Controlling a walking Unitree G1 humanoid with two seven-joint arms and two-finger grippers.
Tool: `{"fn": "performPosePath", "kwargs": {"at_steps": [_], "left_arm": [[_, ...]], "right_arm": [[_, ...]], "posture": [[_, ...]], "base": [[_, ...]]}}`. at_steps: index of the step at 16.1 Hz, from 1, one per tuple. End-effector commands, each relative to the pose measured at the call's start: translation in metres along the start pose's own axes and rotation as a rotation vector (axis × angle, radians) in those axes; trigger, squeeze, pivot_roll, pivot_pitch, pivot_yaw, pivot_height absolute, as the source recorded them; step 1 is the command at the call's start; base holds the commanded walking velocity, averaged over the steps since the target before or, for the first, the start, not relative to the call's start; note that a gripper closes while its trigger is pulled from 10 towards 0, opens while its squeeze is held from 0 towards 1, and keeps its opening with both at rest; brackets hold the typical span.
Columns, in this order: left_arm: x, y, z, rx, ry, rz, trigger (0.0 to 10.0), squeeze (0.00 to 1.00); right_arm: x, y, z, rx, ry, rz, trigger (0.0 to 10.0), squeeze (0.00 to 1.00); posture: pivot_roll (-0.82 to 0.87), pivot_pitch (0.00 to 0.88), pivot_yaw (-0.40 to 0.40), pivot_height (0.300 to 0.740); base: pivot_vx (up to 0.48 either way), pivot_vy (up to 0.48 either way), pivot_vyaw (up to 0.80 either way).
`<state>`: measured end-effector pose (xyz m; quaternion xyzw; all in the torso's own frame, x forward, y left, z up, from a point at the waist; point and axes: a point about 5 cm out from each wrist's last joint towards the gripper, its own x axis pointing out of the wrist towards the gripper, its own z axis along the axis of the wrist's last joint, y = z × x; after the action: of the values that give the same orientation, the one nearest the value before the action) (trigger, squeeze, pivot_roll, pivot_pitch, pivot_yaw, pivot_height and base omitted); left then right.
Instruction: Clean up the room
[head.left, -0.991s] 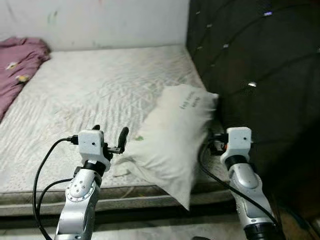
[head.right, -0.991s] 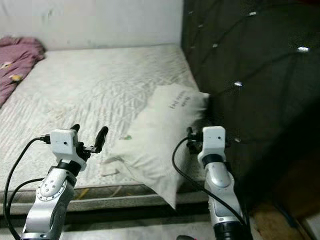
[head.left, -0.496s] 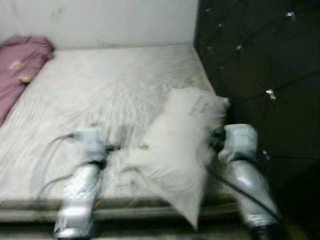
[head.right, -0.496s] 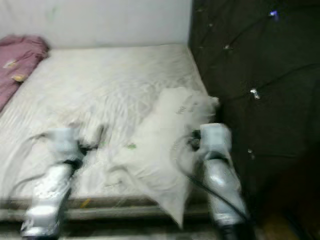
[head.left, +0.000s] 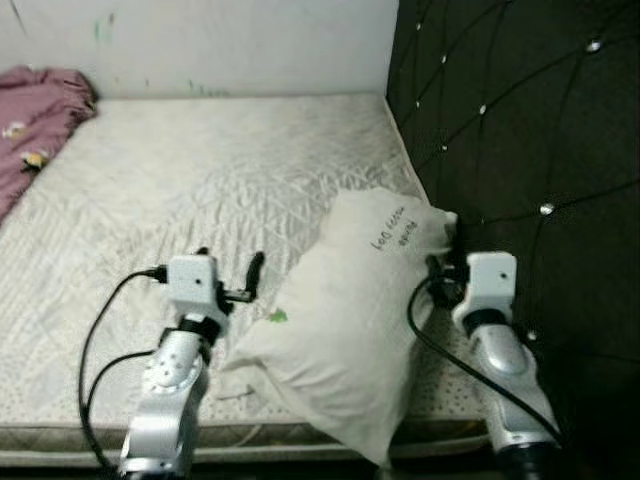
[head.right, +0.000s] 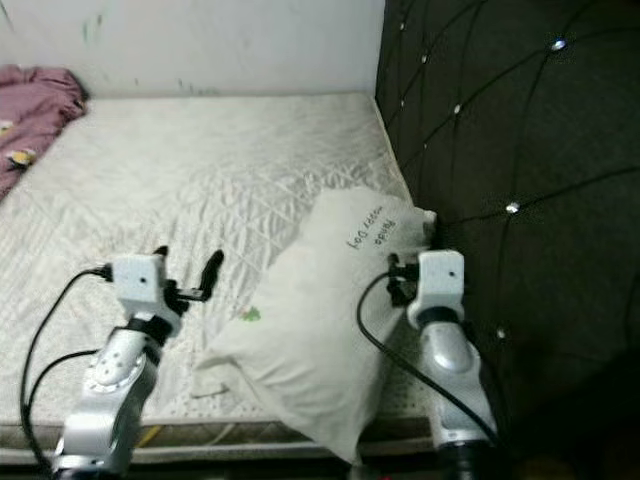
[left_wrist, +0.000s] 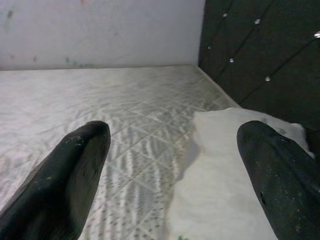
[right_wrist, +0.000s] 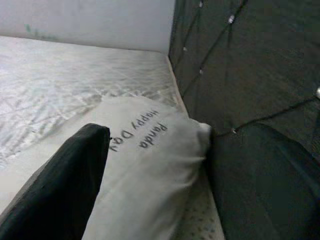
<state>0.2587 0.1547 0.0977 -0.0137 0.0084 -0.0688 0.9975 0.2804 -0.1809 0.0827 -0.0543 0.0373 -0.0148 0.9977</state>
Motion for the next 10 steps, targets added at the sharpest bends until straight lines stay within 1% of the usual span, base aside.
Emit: {"fn": "performPosePath", "kwargs": {"at_steps": [1, 3, 6, 7, 8, 10], "left_arm": [[-0.003, 0.008, -0.001, 0.022, 0.012, 0.038, 10.0, 0.00], [0.001, 0.009, 0.006, 0.063, -0.012, 0.043, 10.0, 0.00], [0.005, 0.012, 0.013, 0.071, -0.031, 0.046, 10.0, 0.00], [0.005, 0.014, 0.016, 0.071, -0.035, 0.046, 10.0, 0.00], [0.003, 0.016, 0.017, 0.051, -0.030, 0.044, 10.0, 0.00], [-0.005, 0.013, 0.022, 0.039, -0.039, 0.039, 10.0, 0.00]], "right_arm": [[0.002, 0.008, 0.005, 0.010, -0.015, 0.021, 10.0, 0.00], [0.003, 0.008, 0.006, 0.008, -0.019, 0.020, 10.0, 0.00], [0.007, 0.015, 0.012, -0.003, -0.035, 0.035, 10.0, 0.00], [0.008, 0.016, 0.014, -0.002, -0.040, 0.039, 10.0, 0.00], [0.008, 0.017, 0.017, 0.025, -0.048, 0.033, 10.0, 0.00], [0.000, 0.019, 0.023, 0.074, -0.072, 0.045, 10.0, 0.00]], "posture": [[-0.03, 0.000, 0.024, 0.740], [-0.02, 0.000, 0.016, 0.740], [-0.01, 0.000, 0.024, 0.740], [-0.01, 0.000, 0.030, 0.740], [-0.01, 0.000, 0.042, 0.740], [0.00, 0.000, 0.061, 0.740]], "base": [[0.000, 0.000, 0.00], [0.000, 0.000, -0.80], [0.000, 0.000, -0.53], [0.000, 0.000, 0.00], [0.000, -0.240, 0.00], [0.000, 0.000, 0.00]]}}
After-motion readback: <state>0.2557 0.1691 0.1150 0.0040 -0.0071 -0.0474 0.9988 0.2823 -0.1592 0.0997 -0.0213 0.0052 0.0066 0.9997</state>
